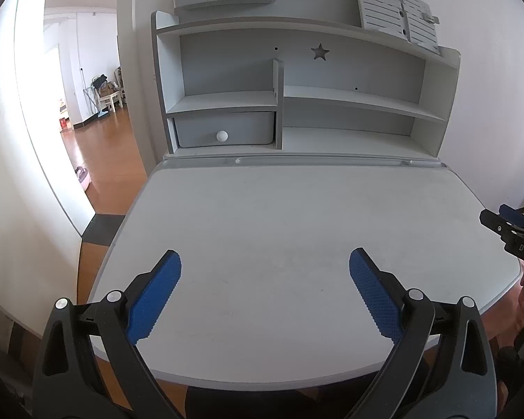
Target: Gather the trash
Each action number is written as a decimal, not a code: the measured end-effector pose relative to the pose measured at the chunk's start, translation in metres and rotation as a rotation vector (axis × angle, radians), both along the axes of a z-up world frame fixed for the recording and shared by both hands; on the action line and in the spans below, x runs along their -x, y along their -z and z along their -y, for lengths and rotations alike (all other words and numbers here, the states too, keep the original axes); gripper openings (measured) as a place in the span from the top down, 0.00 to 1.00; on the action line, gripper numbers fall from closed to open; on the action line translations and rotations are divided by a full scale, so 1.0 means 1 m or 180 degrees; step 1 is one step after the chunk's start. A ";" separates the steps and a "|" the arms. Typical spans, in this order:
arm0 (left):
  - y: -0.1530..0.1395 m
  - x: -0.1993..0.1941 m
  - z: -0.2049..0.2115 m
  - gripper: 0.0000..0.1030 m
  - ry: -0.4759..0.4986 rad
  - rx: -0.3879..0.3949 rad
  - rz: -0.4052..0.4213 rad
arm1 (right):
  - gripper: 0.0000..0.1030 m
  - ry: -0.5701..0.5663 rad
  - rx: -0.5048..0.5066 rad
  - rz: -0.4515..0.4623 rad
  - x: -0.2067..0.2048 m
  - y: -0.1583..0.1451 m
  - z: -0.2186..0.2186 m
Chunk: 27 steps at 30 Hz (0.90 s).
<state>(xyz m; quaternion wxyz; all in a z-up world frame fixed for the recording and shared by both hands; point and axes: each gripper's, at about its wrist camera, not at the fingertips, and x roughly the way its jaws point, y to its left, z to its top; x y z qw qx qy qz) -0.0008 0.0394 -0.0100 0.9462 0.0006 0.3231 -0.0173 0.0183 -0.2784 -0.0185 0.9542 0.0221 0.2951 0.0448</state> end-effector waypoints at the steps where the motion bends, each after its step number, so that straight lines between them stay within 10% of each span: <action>1: 0.000 0.000 0.000 0.09 0.0003 0.0003 0.0000 | 0.21 -0.0002 0.0002 0.0001 0.000 0.000 0.000; 27: -0.001 0.006 0.002 0.09 0.0019 0.0002 0.0012 | 0.21 -0.0021 0.0015 0.0011 0.003 -0.002 0.001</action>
